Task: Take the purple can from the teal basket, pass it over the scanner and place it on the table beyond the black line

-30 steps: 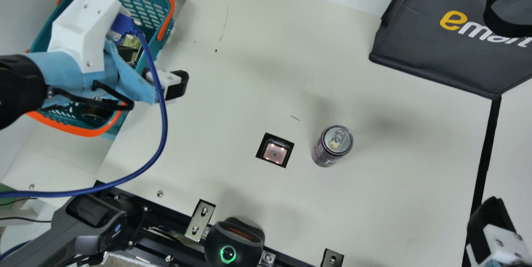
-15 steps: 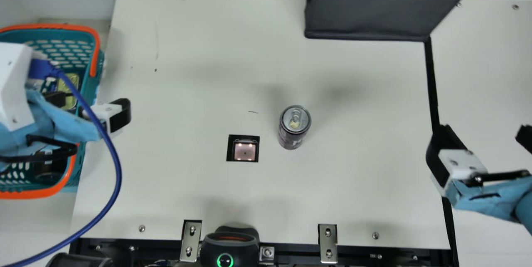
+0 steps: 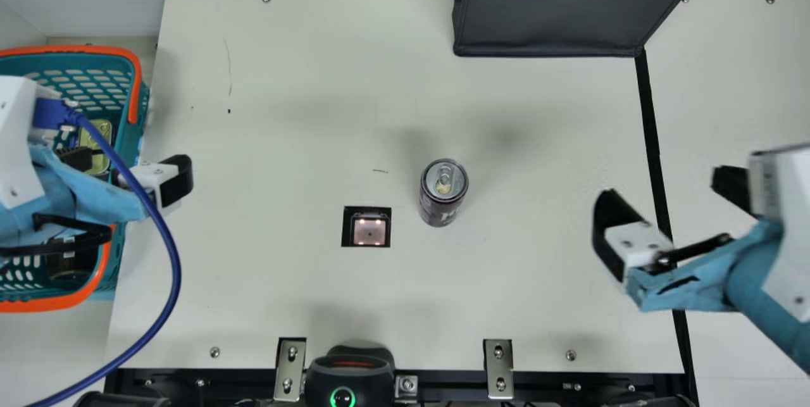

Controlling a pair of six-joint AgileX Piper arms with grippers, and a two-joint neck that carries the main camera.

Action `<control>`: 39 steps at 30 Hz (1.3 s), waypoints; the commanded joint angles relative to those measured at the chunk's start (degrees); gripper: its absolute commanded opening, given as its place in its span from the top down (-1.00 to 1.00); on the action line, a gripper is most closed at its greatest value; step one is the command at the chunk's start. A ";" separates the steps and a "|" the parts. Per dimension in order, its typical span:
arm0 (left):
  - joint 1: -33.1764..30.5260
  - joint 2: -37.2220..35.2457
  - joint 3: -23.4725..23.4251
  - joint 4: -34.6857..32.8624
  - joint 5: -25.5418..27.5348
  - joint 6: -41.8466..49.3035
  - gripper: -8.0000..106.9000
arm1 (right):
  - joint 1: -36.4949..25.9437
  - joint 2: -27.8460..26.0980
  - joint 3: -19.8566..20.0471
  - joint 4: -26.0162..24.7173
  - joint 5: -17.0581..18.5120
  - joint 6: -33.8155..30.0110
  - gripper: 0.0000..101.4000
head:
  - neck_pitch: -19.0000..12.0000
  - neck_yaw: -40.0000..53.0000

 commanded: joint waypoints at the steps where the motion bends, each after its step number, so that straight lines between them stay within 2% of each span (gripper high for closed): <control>1: 0.00 0.00 0.00 0.00 0.00 0.00 -0.71 | 3.06 1.22 0.04 0.87 0.02 -1.38 -0.87 | -1.66 0.00; 7: 0.00 0.00 0.00 0.00 0.00 0.00 -0.71 | 8.27 5.36 -0.33 3.03 0.02 -4.02 -0.87 | -1.66 0.00; 12: 0.00 0.00 0.00 0.00 0.00 0.00 -0.71 | 11.62 9.32 -1.43 3.24 0.02 -3.20 -0.87 | -1.66 0.00; 18: 0.00 0.00 0.00 0.00 0.00 0.00 -0.71 | 15.41 14.25 -3.95 2.14 -0.05 2.22 -0.87 | -1.66 0.00; 22: 0.00 0.00 0.00 0.00 0.00 0.00 -0.71 | 17.97 17.35 -4.57 0.99 -1.39 6.66 -0.87 | -1.66 0.00; 29: 0.00 0.00 0.00 0.00 0.00 0.00 -0.71 | 22.04 21.68 -4.66 -0.61 -3.84 13.70 -0.87 | -1.66 0.00; 39: 0.00 0.00 0.00 0.00 0.00 0.00 -0.71 | 26.58 26.14 -3.60 -3.16 -7.02 20.47 -0.87 | -1.66 0.00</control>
